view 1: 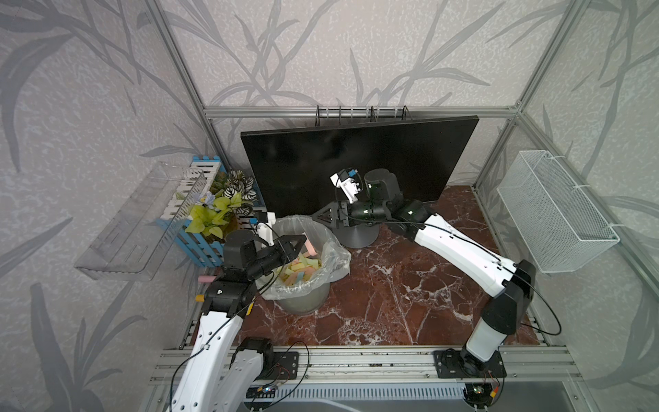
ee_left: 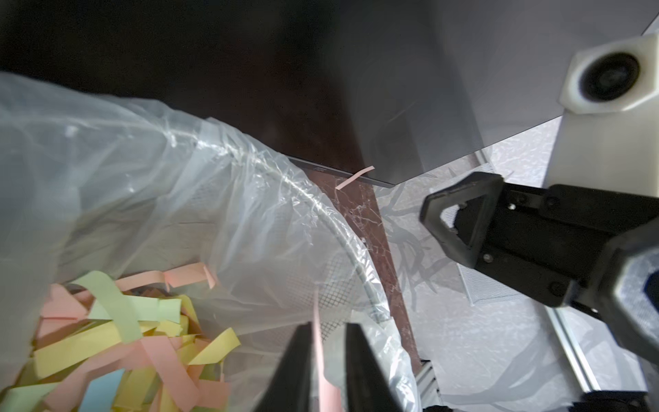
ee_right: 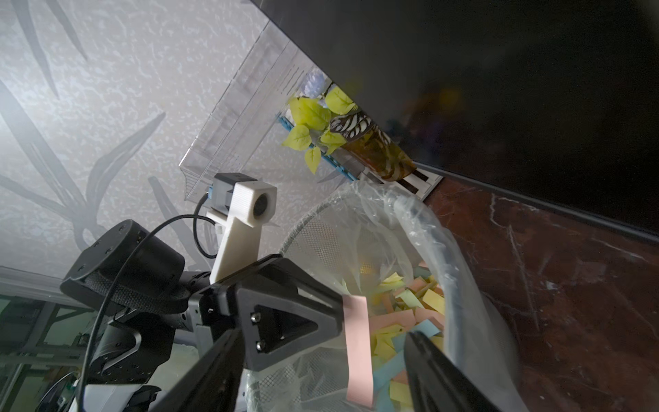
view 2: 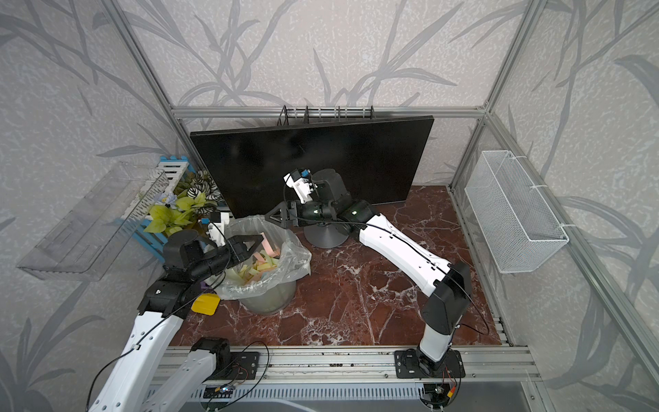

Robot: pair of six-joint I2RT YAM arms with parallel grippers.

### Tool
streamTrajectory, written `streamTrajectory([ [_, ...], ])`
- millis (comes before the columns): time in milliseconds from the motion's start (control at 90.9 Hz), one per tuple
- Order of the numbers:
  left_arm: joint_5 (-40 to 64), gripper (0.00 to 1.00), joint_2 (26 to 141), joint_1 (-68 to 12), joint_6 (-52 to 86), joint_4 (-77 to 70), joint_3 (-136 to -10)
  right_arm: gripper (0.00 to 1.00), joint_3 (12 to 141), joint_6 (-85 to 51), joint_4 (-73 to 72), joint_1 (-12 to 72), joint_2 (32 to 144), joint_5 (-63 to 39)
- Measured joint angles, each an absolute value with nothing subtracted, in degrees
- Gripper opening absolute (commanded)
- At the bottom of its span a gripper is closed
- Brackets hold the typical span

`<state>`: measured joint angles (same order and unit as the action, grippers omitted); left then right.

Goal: Remove the sticky note from the monitor
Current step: Place the sticky note in the trash bin, then tear off the sticky note from the monitor.

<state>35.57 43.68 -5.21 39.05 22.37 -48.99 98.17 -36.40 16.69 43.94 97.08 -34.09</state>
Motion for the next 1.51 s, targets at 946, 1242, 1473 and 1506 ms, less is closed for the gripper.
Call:
streamTrajectory([
  [946, 36.1, 1.0, 50.0, -7.5, 41.8, 15.0, -60.5, 0.75, 46.5, -35.9, -6.3, 22.7, 73.5, -21.9],
  [1242, 37.7, 1.0, 52.4, -9.0, 43.9, 9.1, -62.8, 0.74, 38.6, -32.9, -28.6, 21.1, 83.3, -21.7],
  [1473, 39.0, 1.0, 54.3, -9.4, 44.2, 7.2, -64.9, 0.73, 39.5, -33.2, -42.6, 19.9, 93.6, -24.3],
  [1506, 39.1, 1.0, 54.5, -9.4, 44.4, 7.1, -65.1, 0.73, 40.2, -33.5, -44.3, 19.6, 95.4, -24.8],
])
